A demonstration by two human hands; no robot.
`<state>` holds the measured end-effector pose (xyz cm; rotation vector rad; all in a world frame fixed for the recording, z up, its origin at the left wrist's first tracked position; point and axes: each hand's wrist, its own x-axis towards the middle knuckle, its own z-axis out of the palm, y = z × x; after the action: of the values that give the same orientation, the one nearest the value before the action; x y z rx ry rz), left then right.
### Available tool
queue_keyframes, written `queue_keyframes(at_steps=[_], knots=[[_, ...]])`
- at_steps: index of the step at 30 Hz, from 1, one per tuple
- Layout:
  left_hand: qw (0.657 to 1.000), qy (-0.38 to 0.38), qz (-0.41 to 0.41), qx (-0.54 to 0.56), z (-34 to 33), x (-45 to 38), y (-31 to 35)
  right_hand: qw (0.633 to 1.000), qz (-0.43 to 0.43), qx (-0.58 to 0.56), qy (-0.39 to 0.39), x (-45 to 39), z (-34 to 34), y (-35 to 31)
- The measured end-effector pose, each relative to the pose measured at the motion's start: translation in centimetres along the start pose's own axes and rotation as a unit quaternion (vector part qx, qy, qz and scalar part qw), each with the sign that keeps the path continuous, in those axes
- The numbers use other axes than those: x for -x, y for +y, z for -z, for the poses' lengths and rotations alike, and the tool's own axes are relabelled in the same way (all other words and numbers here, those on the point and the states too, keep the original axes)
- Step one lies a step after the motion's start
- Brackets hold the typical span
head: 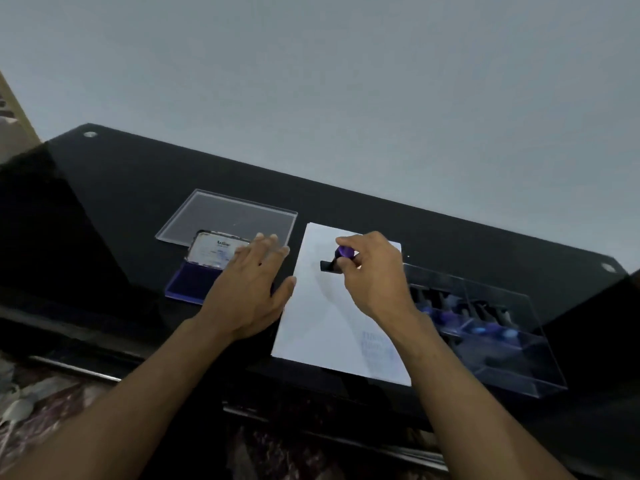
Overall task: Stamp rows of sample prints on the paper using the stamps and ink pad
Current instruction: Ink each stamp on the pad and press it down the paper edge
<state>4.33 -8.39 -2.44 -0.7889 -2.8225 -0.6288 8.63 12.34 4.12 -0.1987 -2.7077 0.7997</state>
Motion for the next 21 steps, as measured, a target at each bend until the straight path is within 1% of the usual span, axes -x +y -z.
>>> queue_keyframes(at_steps=[5, 9, 16, 21], knots=[[1.0, -0.017, -0.023, 0.01, -2.2, -3.0, 2.8, 0.999, -0.021, -0.008, 0.031, -1.0, 2.5, 3.6], [0.999, -0.033, -0.023, 0.014, -3.8, -5.3, 3.9, 0.999, -0.031, 0.001, 0.043, -2.6, 3.5, 6.0], [0.998, -0.064, -0.014, 0.016, -6.4, -10.1, 3.9, 0.998, -0.026, 0.026, 0.044, -6.1, 3.3, 9.3], [0.997, -0.072, -0.022, -0.01, -7.8, -13.5, 3.3, 0.998, -0.012, 0.044, 0.038, -8.9, 2.3, 10.7]])
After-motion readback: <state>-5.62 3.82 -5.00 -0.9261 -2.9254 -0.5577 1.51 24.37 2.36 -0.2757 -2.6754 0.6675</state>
